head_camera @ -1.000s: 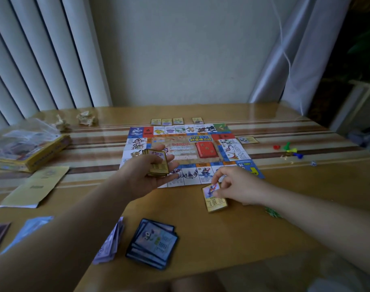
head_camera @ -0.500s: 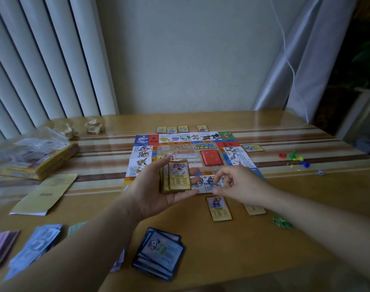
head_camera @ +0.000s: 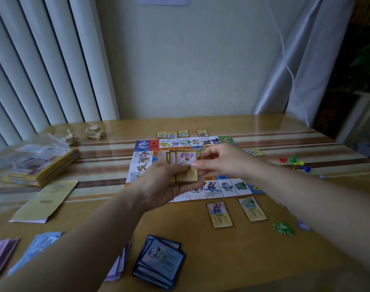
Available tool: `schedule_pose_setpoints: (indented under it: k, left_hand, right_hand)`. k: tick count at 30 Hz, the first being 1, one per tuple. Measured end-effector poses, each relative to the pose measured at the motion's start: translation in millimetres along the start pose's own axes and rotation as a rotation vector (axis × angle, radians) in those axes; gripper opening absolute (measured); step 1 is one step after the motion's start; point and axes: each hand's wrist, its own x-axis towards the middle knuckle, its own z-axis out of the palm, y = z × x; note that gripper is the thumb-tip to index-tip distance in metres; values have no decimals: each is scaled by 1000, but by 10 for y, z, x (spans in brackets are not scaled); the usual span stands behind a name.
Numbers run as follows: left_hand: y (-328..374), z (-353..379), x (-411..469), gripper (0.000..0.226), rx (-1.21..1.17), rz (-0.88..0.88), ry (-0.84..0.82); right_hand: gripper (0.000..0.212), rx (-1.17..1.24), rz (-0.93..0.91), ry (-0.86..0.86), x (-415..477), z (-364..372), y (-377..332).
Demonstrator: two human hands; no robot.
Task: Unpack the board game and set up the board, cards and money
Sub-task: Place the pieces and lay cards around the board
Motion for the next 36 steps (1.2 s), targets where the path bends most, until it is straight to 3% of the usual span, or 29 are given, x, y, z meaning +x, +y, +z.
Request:
schedule_pose_setpoints:
  k: [7,13,23,29,36]
  left_hand:
    - [348,195,173,14,149,152,60]
    - [461,316,267,9,234,135,155]
    - [372,228,273,29,138,54,200]
    - [367,102,227,12,199,82,215]
    - [303,-154,99,10,440,90,286]
  right_hand:
    - [12,49,-85,93,128,-295,-300]
    - [15,-53,-88,151,202,-479,-378]
    - [13,-50,12,104,226,-480,-174]
    - [11,18,59,76,220,-465,-66]
    - [12,9,66,-20,282,-162,-51]
